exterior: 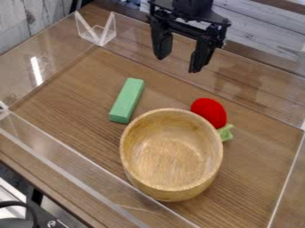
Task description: Move the red object to the left side of the table
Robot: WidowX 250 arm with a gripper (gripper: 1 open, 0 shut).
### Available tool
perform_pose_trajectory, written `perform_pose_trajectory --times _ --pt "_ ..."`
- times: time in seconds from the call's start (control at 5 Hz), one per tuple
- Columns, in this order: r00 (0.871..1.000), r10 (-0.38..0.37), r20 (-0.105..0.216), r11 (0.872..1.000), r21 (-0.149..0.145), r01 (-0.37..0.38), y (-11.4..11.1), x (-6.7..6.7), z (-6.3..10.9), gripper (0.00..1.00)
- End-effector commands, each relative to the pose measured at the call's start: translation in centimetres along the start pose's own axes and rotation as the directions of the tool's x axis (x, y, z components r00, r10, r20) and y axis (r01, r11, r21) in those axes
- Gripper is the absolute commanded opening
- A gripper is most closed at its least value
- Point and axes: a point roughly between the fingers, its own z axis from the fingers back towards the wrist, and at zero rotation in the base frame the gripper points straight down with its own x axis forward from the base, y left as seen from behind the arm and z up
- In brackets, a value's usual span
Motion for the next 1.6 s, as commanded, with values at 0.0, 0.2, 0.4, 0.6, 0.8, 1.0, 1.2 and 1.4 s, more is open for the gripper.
perform_pose_trajectory --times 0.0,0.2,0.4,0.6,0.8,1.0,1.2,1.4 --pt "1.0 -0.007 -0.027 1.0 -0.003 0.007 1.1 -0.1 -0.8 1.0" --pt "0.999 -0.006 -0.037 1.0 -0.008 0.006 1.8 0.0 -1.8 1.0" --pt "0.999 0.031 -0.045 0.999 -0.017 -0.031 0.7 0.3 -3.9 1.0" --pt "0.996 0.08 -0.035 0.996 -0.028 -0.081 -1.3 1.2 -6.1 1.0" --pt "0.995 0.097 -0.028 0.994 -0.036 -0.098 -3.5 1.7 -7.6 1.0" --pt "0.996 0.085 -0.021 0.995 -0.041 -0.085 -5.2 2.3 -8.3 1.0" --pt "0.994 0.112 -0.011 0.992 -0.06 -0.112 -5.9 3.4 -8.3 1.0" --pt "0.993 0.121 -0.005 0.99 -0.066 -0.121 -6.0 4.0 -8.5 1.0"
